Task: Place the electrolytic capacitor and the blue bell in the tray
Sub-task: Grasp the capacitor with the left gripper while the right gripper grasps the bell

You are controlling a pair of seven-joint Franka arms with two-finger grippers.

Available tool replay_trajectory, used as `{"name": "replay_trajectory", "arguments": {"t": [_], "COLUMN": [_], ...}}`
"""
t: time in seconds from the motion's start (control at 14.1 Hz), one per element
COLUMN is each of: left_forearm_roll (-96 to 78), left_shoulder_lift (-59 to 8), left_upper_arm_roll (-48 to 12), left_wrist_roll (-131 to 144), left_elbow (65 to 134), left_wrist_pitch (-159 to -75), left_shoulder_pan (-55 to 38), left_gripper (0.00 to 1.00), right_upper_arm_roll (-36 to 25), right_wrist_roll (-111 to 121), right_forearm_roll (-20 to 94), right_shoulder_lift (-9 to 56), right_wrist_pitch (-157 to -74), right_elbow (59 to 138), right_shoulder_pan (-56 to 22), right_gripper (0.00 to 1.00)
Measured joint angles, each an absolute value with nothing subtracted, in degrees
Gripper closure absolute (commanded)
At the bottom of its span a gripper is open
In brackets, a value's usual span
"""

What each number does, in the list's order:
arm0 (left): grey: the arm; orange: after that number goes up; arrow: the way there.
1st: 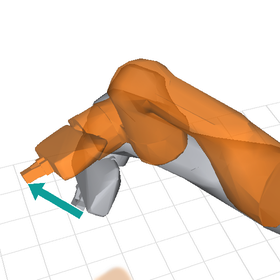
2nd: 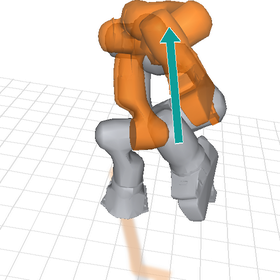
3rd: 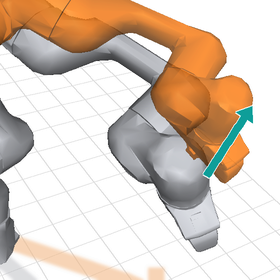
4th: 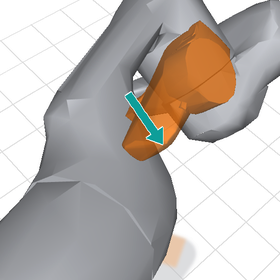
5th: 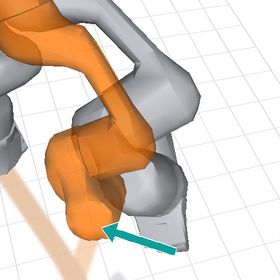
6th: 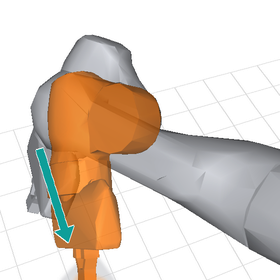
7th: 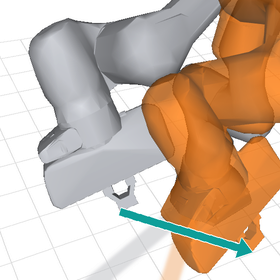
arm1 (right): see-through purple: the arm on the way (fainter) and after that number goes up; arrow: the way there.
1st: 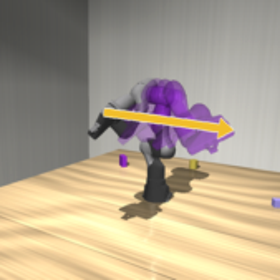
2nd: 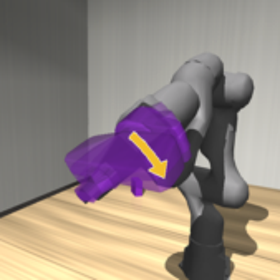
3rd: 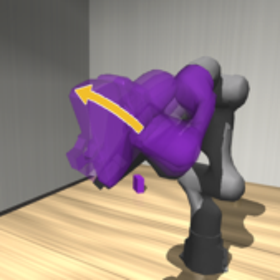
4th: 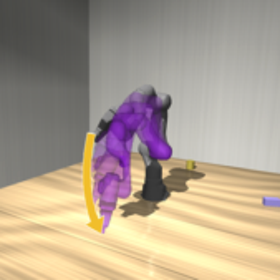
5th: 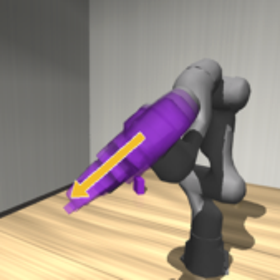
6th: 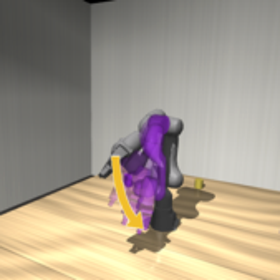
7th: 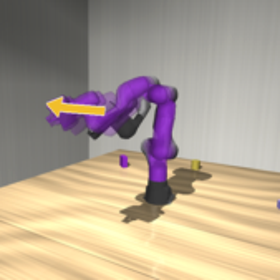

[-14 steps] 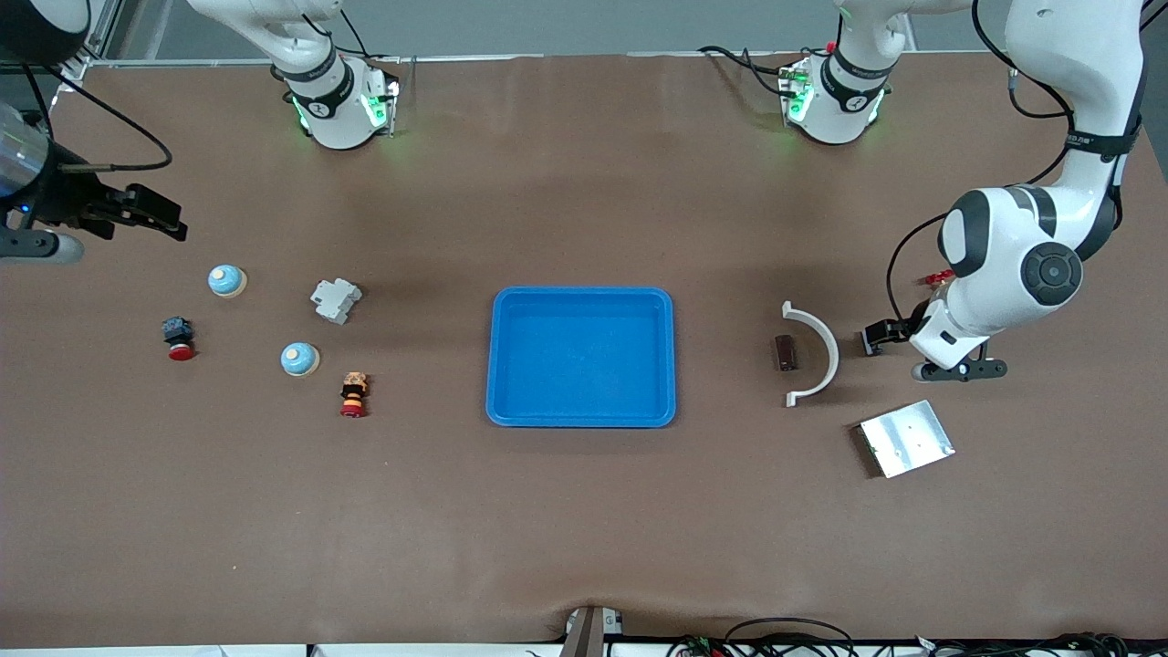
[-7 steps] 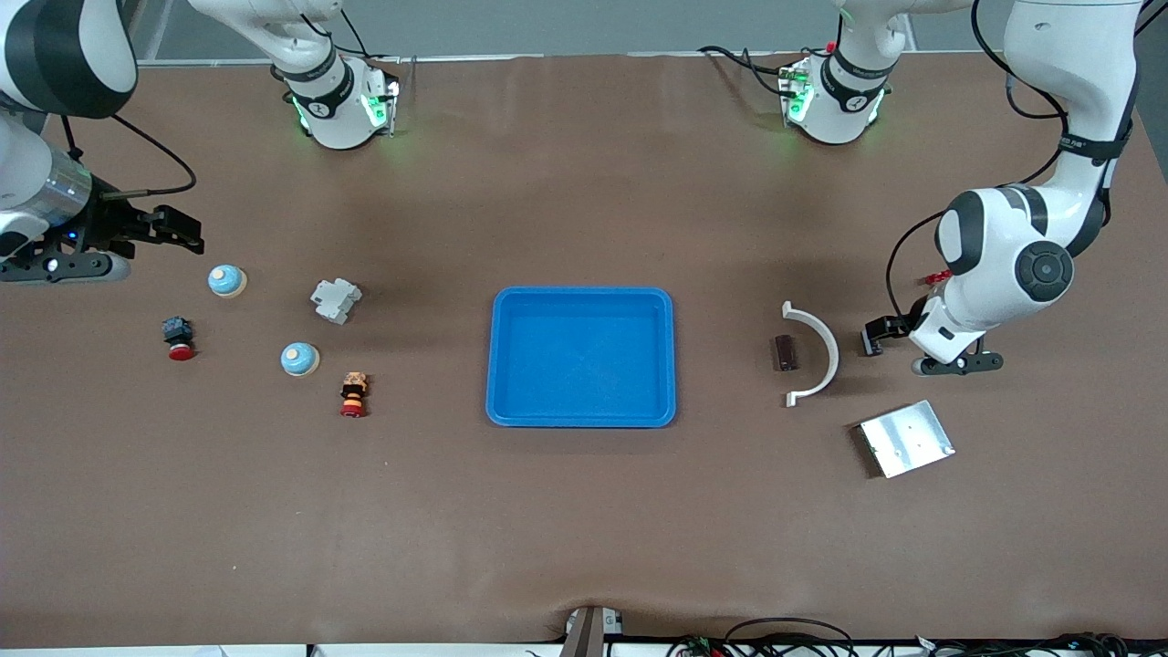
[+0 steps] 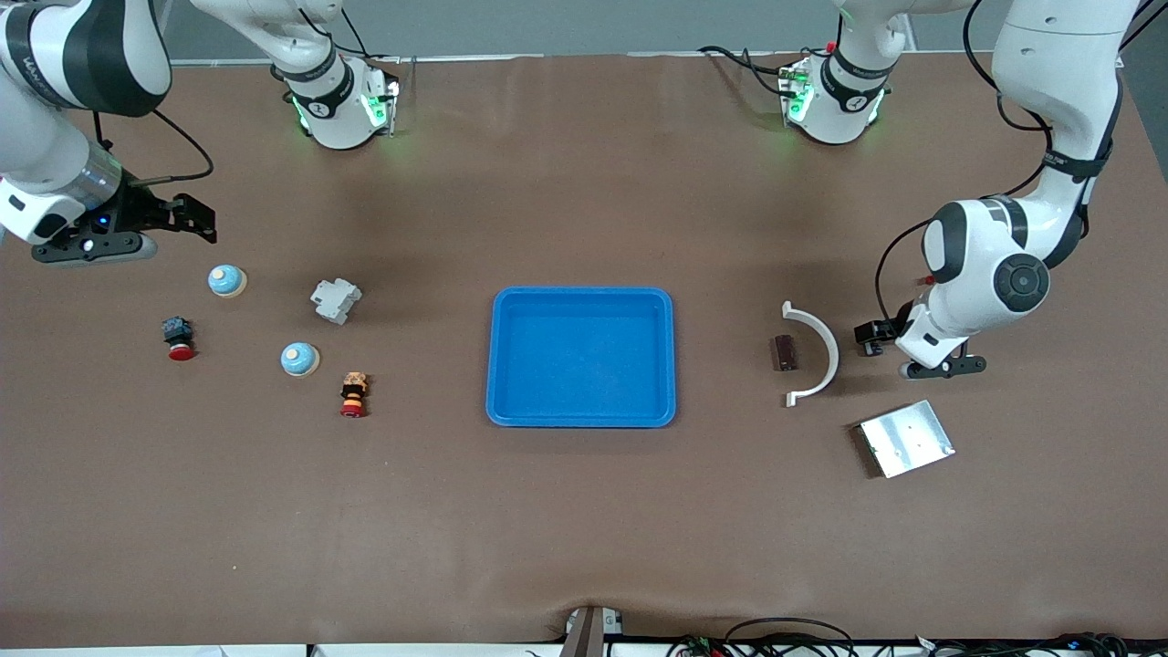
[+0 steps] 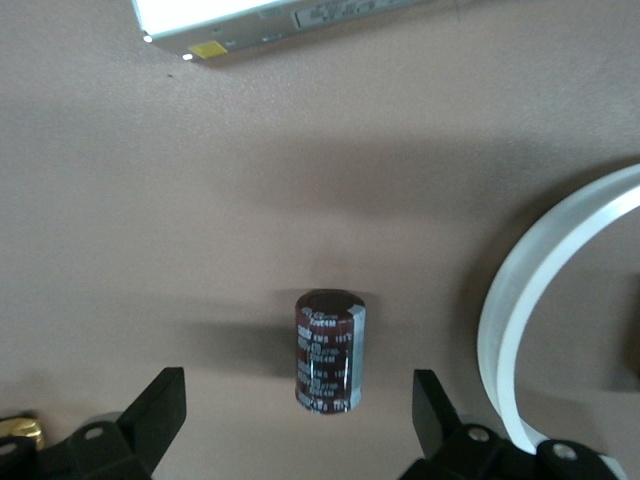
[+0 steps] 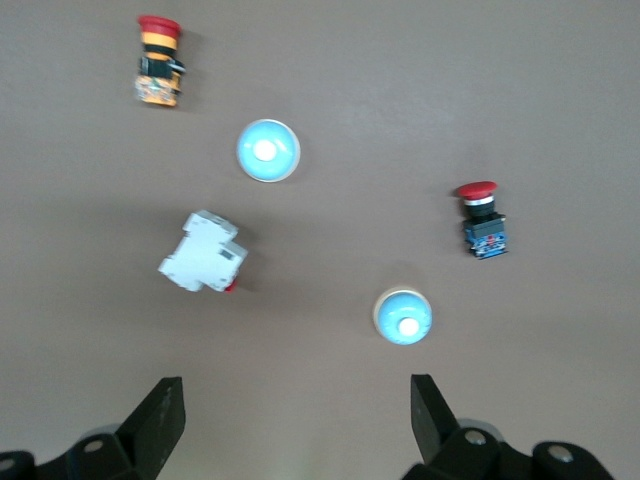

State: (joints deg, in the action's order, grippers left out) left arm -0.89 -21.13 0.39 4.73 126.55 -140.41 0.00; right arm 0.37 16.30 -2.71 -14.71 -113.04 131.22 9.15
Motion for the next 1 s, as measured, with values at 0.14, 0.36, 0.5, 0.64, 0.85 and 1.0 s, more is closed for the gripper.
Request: {"name": "replay_trajectory", "arguments": {"t": [0.14, 0.36, 0.5, 0.64, 0.85, 1.0], "left_forearm_roll": [-0.89, -0.89, -0.89, -0.89, -0.89, -0.89], "left_shoulder_lift": [-21.98, -23.22, -23.69, -23.91, -24.43, -24.71], "left_upper_arm_roll": [0.32, 0.03, -0.21, -0.23, -0.23, -0.23], "left_wrist_roll": [4.73, 4.73, 4.73, 4.73, 4.75, 4.74], "left_elbow": [126.54, 126.53, 126.51, 126.49, 126.43, 126.26], "left_wrist_pitch": [-141.91, -143.80, -144.01, -144.21, -144.79, -145.09], "left_shoulder_pan": [-0.07, -0.22, -0.25, -0.24, -0.16, -0.02], "left_gripper": [0.00, 0.00, 0.00, 0.12, 0.37, 0.61], "right_upper_arm_roll": [0.26, 0.19, 0.17, 0.16, 0.19, 0.17], "right_wrist_roll": [20.23, 23.88, 26.44, 27.80, 28.29, 29.13], "right_forearm_roll": [-2.71, -2.71, -2.71, -2.71, -2.71, -2.71], "right_shoulder_lift": [-14.77, -14.85, -14.85, -14.77, -12.54, -8.64], "right_wrist_pitch": [-116.64, -123.44, -130.57, -136.85, -143.54, -148.46], "right_elbow": [134.26, 139.73, 144.47, 148.79, 152.00, 152.38], "right_shoulder_pan": [12.57, 15.98, 17.89, 19.10, 19.64, 20.83], "right_gripper": [0.00, 0.00, 0.00, 0.00, 0.00, 0.00]}}
